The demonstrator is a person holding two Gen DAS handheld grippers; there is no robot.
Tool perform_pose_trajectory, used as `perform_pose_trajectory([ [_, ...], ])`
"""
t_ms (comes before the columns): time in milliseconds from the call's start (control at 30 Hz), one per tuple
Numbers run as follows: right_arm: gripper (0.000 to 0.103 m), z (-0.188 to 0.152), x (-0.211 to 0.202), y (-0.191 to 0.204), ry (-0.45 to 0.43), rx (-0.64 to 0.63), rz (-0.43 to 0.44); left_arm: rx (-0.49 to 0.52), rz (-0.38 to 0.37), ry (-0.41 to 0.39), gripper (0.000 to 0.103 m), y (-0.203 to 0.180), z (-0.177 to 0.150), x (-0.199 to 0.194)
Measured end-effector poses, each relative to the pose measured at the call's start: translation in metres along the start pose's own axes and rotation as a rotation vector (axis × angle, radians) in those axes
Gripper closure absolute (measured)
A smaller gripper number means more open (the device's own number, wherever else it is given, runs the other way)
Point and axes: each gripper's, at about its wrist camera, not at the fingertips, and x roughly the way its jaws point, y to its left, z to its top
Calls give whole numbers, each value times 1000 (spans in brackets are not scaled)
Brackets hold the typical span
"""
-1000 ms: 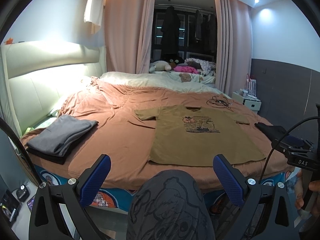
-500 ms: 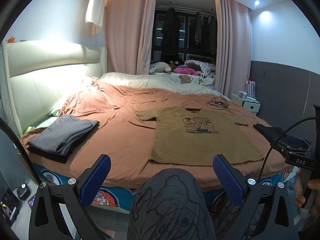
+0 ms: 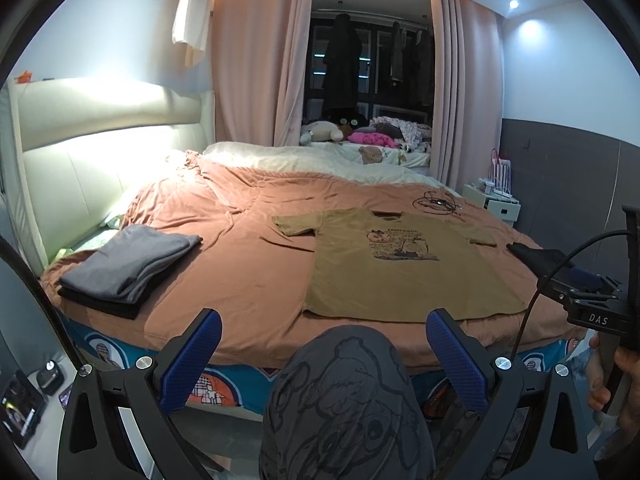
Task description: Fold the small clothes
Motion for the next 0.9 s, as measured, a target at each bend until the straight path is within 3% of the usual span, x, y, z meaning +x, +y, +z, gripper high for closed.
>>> perform_pose_trajectory([
  [500, 0, 4, 27, -13, -37, 33, -19, -17, 3, 19, 1, 13, 12, 31],
  [900, 0, 24, 87, -22, -16, 54, -41, -40, -7, 58, 1, 43, 35, 86],
])
